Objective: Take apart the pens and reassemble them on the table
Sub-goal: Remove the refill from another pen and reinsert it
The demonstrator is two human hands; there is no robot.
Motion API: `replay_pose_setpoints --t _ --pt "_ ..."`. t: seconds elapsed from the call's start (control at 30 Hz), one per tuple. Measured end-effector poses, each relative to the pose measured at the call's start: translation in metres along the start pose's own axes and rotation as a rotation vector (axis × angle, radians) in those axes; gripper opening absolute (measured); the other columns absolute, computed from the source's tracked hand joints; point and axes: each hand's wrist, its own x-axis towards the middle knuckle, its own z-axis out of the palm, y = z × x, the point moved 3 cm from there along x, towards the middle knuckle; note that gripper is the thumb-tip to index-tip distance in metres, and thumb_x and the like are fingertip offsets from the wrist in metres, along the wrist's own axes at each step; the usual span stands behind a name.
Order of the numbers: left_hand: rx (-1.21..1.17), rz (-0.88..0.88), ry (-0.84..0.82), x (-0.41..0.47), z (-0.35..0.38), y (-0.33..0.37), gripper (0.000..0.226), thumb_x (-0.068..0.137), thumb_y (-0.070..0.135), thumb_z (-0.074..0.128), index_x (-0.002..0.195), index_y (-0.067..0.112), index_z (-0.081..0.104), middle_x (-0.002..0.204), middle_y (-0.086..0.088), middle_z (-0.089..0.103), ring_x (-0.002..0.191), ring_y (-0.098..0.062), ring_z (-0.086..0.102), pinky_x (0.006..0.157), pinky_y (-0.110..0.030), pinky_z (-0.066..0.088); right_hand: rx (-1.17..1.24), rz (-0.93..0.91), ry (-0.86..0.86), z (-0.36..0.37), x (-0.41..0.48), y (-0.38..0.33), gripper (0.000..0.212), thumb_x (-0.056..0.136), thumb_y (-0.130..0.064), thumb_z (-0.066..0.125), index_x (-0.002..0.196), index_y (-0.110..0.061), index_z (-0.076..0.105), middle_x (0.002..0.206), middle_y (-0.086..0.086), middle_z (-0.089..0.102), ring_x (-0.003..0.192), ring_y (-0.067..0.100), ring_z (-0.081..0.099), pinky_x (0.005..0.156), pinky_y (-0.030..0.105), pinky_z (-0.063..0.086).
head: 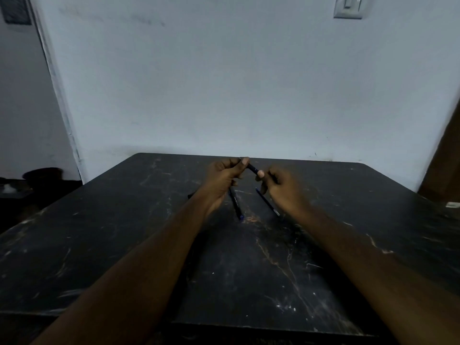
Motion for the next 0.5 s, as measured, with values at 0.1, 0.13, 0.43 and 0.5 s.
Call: replay_pose_setpoints --t 0.1,0.13,0.43,0.5 --pt "-0.01 -0.01 -0.047 -0.0001 0.002 0.0016 0.011 0.089 0.031 0.066 0.09 0.03 0.077 0.088 0.015 0.071 0.074 -0.002 0.056 0.066 -0.024 0.038 -0.005 0.009 -0.011 0.0004 0.0002 -0.0004 0.031 0.099 -0.034 0.049 0.08 -0.013 0.064 0.071 0.013 0.066 0.063 0.027 0.057 0.062 0.039 0.044" --pt "-0.028 -0.016 -0.062 0.0003 0.0026 0.0016 0.013 0.091 0.028 0.064 0.093 0.03 0.076 0.094 0.015 0.072 0.076 -0.003 0.056 0.066 -0.024 0.038 0.009 0.013 -0.011 0.0005 0.0004 0.0001 0.03 0.098 -0.033 0.051 0.08 -0.012 0.063 0.071 0.014 0.066 0.064 0.027 0.057 0.062 0.04 0.044" --pt "0.007 -0.058 0.042 0.0012 -0.0017 -0.0021 0.02 0.084 0.039 0.07 0.087 0.02 0.076 0.075 0.009 0.068 0.067 -0.004 0.059 0.061 -0.024 0.04 0.008 -0.022 0.046 0.0002 0.0019 0.0025 0.014 0.089 -0.028 0.065 0.077 -0.029 0.057 0.067 -0.007 0.061 0.063 0.007 0.055 0.059 0.029 0.041" --pt "0.053 -0.04 0.051 0.0015 -0.0018 -0.0037 0.025 0.085 0.039 0.069 0.093 0.016 0.076 0.074 0.009 0.068 0.068 -0.003 0.057 0.061 -0.024 0.039 -0.001 -0.003 0.026 0.0017 0.003 0.0061 0.014 0.09 -0.029 0.064 0.08 -0.02 0.06 0.07 0.003 0.063 0.064 0.016 0.055 0.06 0.032 0.04"
